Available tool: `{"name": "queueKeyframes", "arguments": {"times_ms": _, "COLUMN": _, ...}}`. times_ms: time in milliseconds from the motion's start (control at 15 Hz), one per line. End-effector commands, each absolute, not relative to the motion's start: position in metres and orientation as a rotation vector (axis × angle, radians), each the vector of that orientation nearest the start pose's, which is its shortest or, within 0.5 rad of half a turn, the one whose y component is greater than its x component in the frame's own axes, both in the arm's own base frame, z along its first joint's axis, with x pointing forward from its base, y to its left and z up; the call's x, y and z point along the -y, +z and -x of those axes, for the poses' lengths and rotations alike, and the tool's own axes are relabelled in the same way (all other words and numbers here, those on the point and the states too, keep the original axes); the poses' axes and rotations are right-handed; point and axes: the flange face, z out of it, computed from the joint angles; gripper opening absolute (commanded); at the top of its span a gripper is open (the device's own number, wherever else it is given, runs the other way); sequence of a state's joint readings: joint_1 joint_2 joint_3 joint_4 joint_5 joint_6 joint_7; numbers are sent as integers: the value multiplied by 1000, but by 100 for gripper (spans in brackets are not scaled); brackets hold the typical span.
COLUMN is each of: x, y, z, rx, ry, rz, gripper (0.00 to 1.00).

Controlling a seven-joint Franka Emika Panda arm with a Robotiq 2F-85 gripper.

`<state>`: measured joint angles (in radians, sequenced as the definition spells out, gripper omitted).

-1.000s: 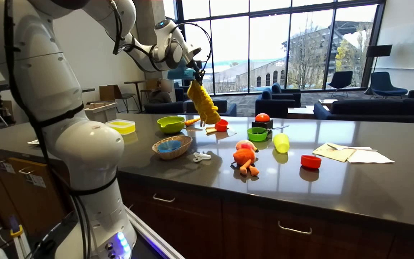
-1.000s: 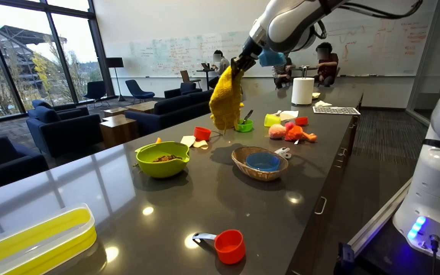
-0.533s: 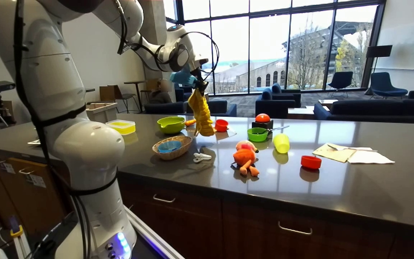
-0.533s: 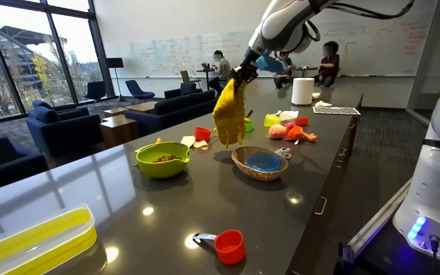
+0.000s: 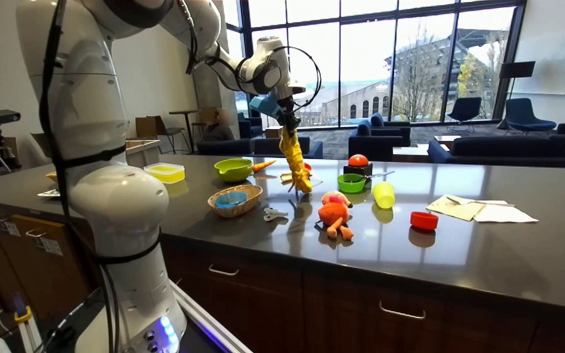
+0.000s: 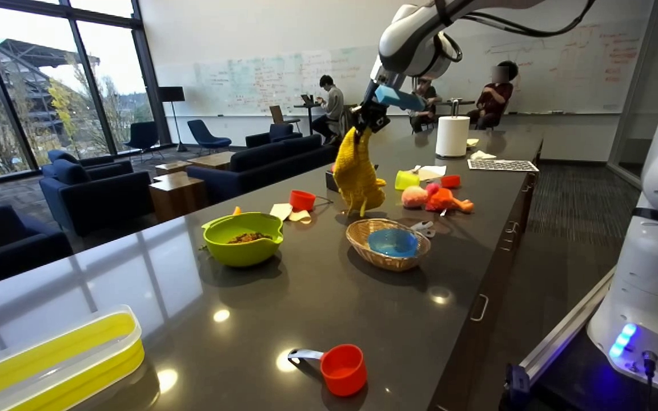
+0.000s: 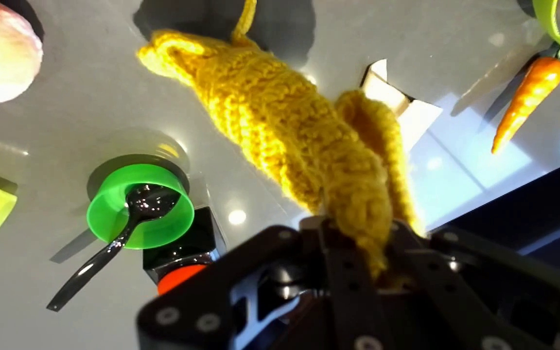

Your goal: Move the towel to the right, use it to wipe the kitchen countertop and then move it back to the left

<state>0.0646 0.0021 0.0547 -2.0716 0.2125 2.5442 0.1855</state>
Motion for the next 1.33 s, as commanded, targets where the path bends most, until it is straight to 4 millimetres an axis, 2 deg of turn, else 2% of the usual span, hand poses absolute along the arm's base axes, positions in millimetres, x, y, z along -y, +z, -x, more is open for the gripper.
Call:
{"name": "queueKeyframes", "arguments": {"times_ms": 0, "x": -66, "y": 474, "z": -598, "rx": -375, "ry": -580, "rz": 2819, "gripper": 2}}
{"name": "queueKeyframes", "arguments": {"times_ms": 400, "x": -84, "y": 416, "z": -618, "rx": -390, "ry": -373, "rz": 2868, "gripper": 2}}
{"name": "queueKeyframes", "arguments": {"times_ms": 733, "x": -97, "y": 377, "z": -631, "rx": -402, "ry": -190, "rz": 2887, "gripper": 2}}
{"name": "queueKeyframes", "arguments": {"times_ms": 867, "x": -110, "y": 363, "z": -634, "rx": -299, "ry": -51, "rz": 2854, "gripper": 2}}
{"name": "queueKeyframes", "arguments": {"times_ms": 1000, "x": -122, "y": 350, "z": -637, "rx": -283, "ry": 41, "rz": 2858, "gripper": 2}}
{"name": "queueKeyframes", "arguments": {"times_ms": 1267, "x": -119, "y": 327, "z": -657, "rx": -403, "ry": 168, "rz": 2842, "gripper": 2}}
